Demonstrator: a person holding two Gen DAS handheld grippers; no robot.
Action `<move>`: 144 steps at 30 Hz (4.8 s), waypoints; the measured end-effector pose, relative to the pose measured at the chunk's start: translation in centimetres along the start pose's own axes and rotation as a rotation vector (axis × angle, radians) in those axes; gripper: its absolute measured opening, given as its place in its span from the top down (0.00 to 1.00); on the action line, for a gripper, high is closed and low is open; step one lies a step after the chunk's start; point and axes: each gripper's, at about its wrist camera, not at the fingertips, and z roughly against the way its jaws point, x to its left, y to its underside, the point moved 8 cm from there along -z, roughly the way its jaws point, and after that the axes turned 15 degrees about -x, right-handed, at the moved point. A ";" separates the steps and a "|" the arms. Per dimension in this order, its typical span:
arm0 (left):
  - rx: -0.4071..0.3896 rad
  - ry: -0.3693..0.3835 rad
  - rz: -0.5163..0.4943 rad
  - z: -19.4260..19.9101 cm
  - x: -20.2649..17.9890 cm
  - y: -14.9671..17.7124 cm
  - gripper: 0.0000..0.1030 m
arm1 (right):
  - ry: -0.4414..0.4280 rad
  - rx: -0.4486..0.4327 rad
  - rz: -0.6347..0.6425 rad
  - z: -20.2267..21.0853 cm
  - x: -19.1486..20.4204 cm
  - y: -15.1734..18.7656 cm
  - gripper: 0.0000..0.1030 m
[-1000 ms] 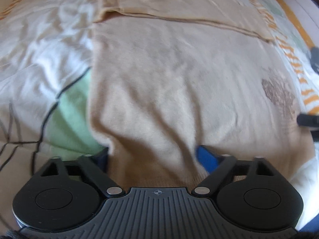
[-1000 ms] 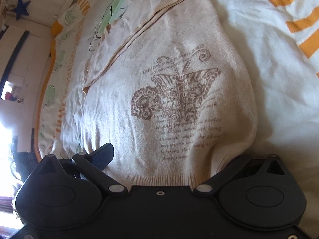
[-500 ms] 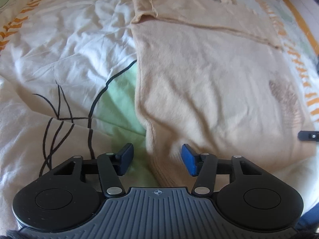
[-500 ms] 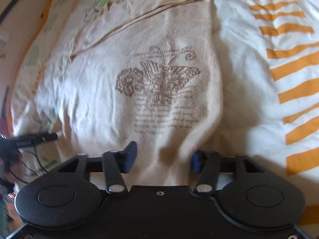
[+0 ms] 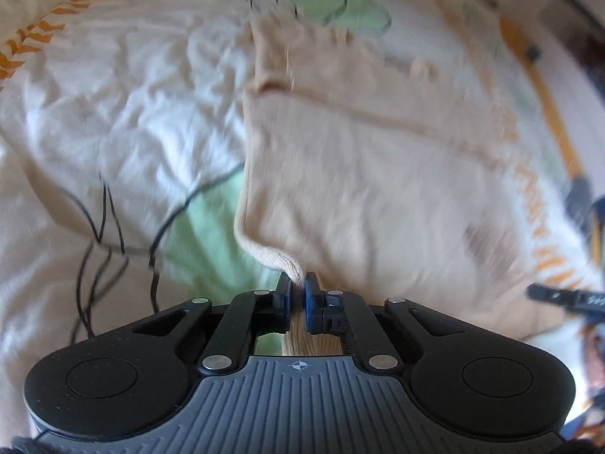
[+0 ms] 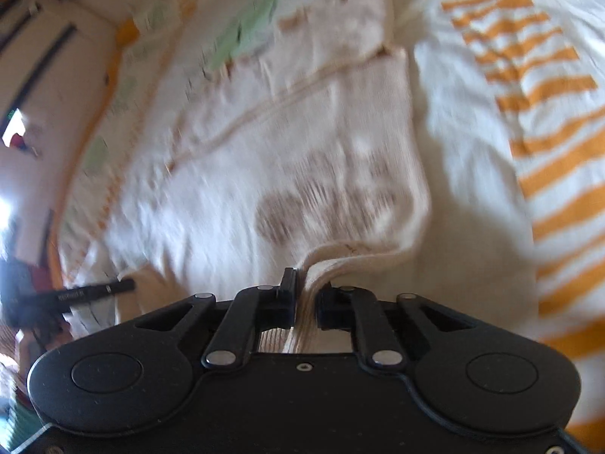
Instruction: Fold small clothes
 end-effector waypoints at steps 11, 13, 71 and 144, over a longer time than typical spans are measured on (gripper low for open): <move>-0.207 -0.003 0.032 -1.1 -1.3 -10.3 0.94 | -0.025 -0.222 -0.058 -2.8 0.3 -11.0 0.89; -0.208 -0.006 0.041 -2.2 -1.4 -11.4 0.94 | -0.019 -0.224 -0.068 -3.8 -0.3 -12.0 0.89; -0.286 -0.213 -0.413 -16.3 -1.9 -13.4 0.36 | 0.285 -0.404 0.513 -16.0 -1.3 -16.1 0.02; -0.198 -0.264 -0.149 -14.7 4.4 -18.4 0.36 | 0.250 -0.294 0.612 -26.1 9.0 -13.2 0.00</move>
